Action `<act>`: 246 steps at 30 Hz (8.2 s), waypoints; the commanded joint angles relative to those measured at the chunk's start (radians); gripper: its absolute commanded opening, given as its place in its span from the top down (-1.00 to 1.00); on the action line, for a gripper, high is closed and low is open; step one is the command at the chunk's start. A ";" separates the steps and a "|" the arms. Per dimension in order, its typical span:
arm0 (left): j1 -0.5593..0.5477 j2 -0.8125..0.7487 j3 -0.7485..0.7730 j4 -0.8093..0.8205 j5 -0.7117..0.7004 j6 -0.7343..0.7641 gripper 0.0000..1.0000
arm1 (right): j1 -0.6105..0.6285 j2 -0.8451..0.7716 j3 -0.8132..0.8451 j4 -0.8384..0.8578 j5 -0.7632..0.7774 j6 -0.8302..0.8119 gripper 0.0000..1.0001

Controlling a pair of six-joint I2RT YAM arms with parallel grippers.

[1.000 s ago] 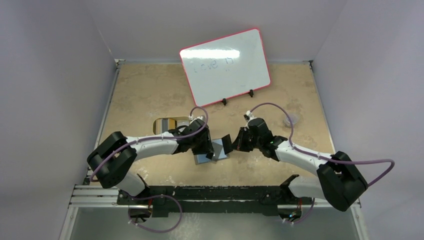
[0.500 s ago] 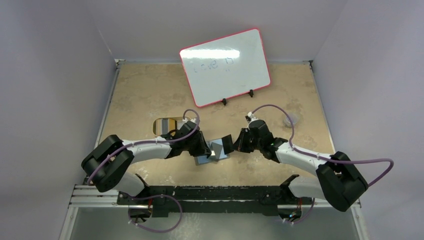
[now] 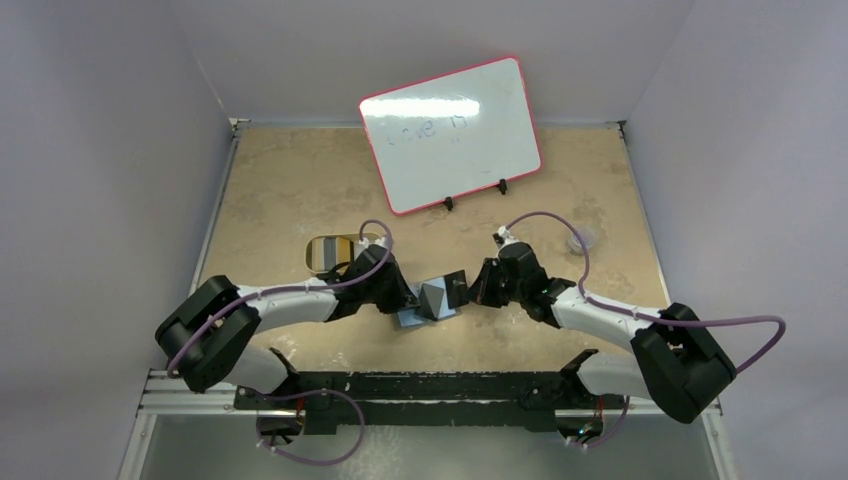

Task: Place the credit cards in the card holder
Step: Insert the credit card into the card holder.

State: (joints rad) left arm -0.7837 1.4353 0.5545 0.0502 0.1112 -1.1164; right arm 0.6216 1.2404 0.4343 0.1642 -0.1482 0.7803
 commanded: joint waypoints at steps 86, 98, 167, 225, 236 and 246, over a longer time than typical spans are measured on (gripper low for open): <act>-0.378 0.018 -0.131 0.271 -0.713 -0.507 1.00 | 0.004 -0.061 -0.077 -0.005 0.007 0.072 1.00; -0.401 0.088 -0.049 0.269 -0.680 -0.458 0.80 | 0.004 -0.083 -0.074 -0.016 0.006 0.071 1.00; -0.212 -0.005 0.253 -0.264 -0.538 -0.095 0.25 | 0.010 -0.219 0.194 -0.377 0.146 -0.071 1.00; -0.088 -0.091 -0.140 0.132 -0.267 -0.179 0.55 | 0.017 0.065 0.001 0.162 -0.136 0.015 1.00; -0.088 -0.042 -0.120 0.059 -0.284 -0.157 1.00 | 0.017 0.012 -0.033 0.196 -0.141 0.048 1.00; -0.088 -0.018 -0.114 0.042 -0.289 -0.157 1.00 | 0.017 -0.015 -0.046 0.201 -0.122 0.065 1.00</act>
State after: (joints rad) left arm -0.8772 1.3876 0.4347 0.1543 -0.1623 -1.2823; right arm 0.6342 1.2434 0.3958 0.3244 -0.2787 0.8314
